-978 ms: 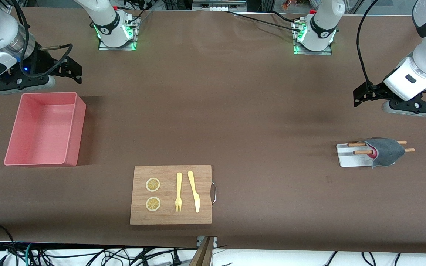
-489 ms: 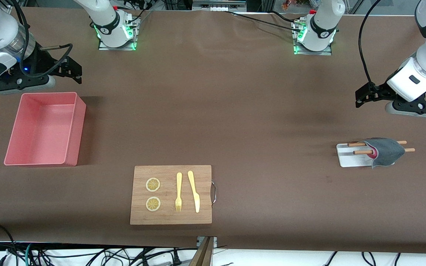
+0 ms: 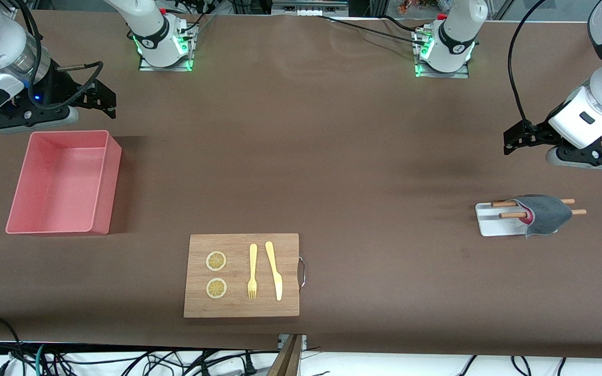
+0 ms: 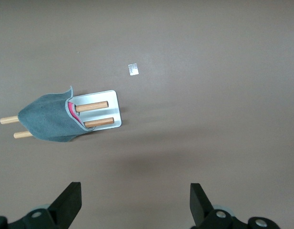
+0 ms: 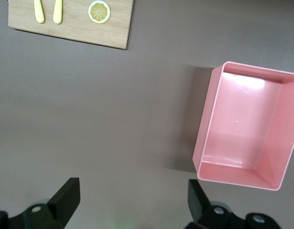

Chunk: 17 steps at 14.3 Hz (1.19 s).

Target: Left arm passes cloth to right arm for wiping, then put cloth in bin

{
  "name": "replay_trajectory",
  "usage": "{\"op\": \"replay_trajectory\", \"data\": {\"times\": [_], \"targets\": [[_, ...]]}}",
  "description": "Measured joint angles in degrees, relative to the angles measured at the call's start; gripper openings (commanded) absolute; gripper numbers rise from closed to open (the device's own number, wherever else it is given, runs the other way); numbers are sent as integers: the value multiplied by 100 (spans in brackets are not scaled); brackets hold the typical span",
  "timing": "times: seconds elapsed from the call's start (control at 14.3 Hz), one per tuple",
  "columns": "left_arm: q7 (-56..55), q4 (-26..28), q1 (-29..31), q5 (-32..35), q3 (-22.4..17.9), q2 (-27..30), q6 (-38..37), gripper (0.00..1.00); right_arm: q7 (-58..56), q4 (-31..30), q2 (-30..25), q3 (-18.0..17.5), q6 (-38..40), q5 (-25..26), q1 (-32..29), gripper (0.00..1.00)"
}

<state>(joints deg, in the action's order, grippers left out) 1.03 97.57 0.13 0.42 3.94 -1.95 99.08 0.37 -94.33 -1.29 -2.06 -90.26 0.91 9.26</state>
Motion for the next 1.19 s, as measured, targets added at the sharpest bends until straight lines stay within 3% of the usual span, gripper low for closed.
{"op": "replay_trajectory", "data": {"times": [0.49, 0.77, 0.98, 1.19], "targets": [[0, -1, -24, 426, 29, -119, -75, 100, 0, 0, 0, 0, 2, 0, 0, 100], [-19, -77, -9, 312, 12, -306, -149, 100, 0, 2, 0, 10, -4, 0, -2, 100], [-23, -412, -8, 266, 8, -600, -356, 100, 0, 4, 0, 11, -13, 0, -2, 100], [-1, -1159, 47, 266, -16, -1120, -374, 100, 0, 6, 0, 12, -74, 0, -2, 100]]}}
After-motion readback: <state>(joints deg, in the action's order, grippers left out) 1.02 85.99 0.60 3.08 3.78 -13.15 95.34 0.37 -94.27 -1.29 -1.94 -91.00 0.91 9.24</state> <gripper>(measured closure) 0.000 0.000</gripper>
